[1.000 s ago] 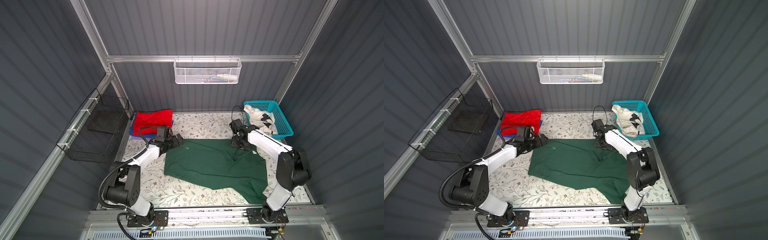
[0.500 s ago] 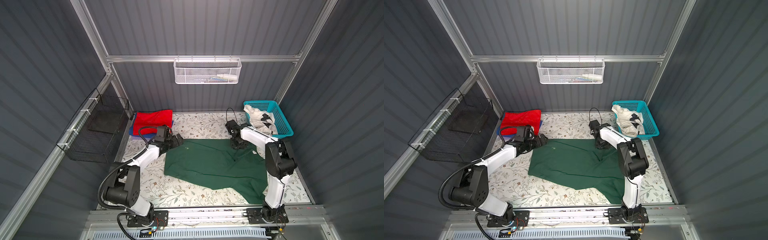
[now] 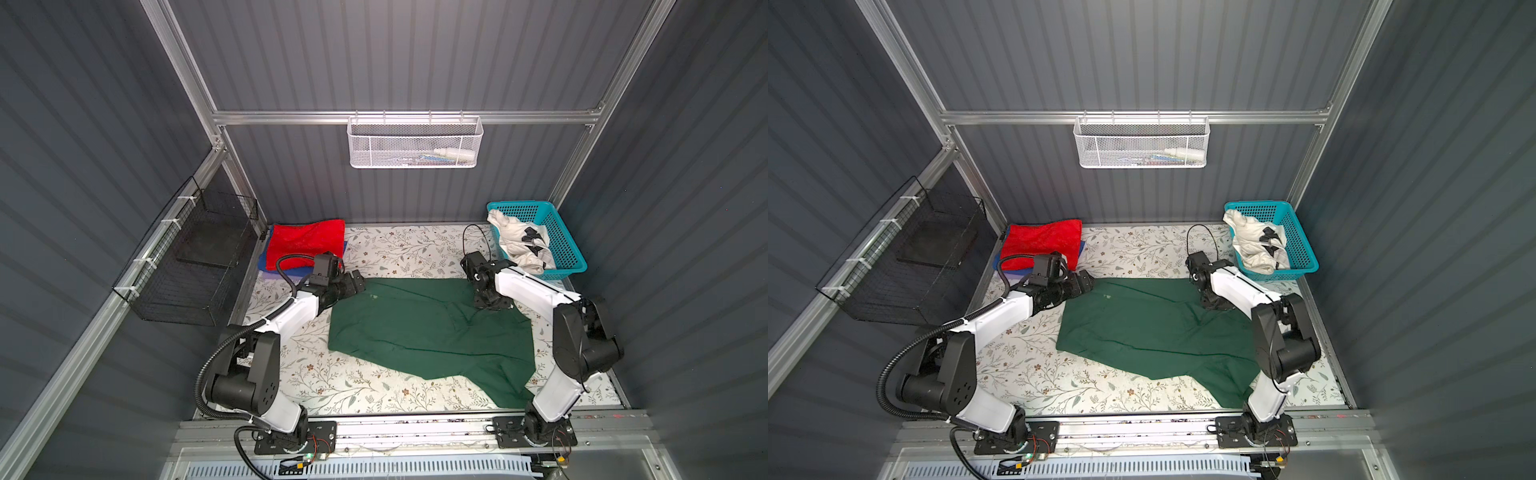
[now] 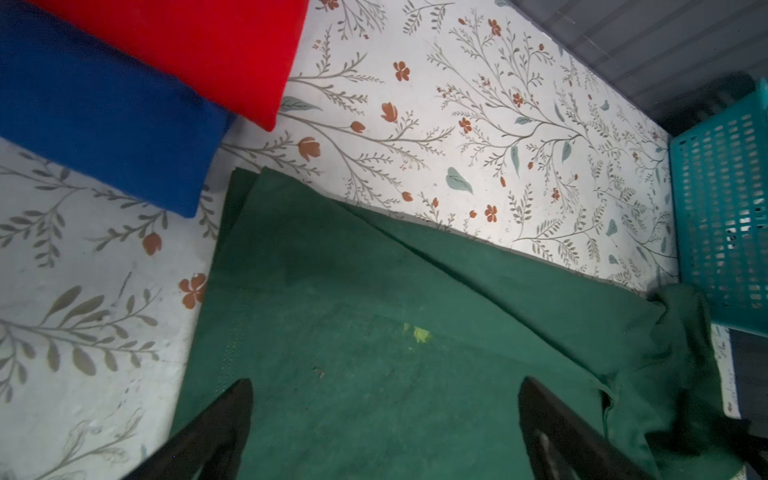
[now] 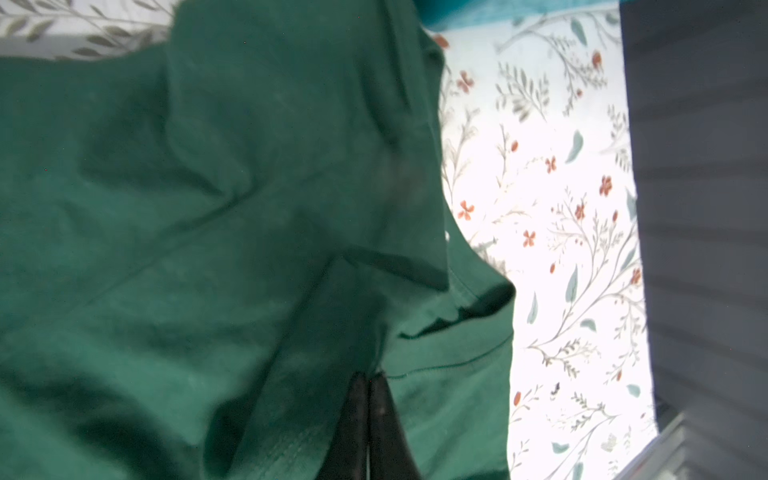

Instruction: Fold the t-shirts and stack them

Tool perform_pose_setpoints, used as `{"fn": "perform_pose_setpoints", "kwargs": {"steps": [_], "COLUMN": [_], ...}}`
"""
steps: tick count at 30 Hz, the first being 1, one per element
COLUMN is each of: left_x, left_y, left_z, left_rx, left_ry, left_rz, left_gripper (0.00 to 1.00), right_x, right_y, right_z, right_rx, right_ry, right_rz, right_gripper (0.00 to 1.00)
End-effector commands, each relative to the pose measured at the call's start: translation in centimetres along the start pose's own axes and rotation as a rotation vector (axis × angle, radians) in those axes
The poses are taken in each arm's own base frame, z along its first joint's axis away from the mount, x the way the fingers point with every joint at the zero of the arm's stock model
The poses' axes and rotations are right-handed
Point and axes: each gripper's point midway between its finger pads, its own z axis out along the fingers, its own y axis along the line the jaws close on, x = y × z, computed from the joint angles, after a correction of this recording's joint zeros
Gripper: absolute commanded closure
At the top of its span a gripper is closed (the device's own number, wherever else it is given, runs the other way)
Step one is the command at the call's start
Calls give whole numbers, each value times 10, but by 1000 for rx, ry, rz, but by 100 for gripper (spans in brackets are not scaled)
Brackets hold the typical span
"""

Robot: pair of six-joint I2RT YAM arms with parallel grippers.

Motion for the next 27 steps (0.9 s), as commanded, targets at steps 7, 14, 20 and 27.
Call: {"fn": "perform_pose_setpoints", "kwargs": {"steps": [7,14,20,27], "left_x": [-8,-6,-2,-5], "left_y": [20,23,25,26], "left_z": [-25,-28,-31,-30], "left_rx": [-86,-99,-99,-113], "left_ry": [-131,-127,-131,-133], "left_rz": [3,-10,-26,-9], "left_gripper": [0,0,0,0], "right_x": [36,55,64,57], "right_y": [-15,-4,-19,-38], "right_z": [10,20,17,2], "right_rx": [1,-61,-28,-32], "right_ry": [41,90,78,10], "right_rz": [183,226,298,369], "right_gripper": [100,96,80,51]}}
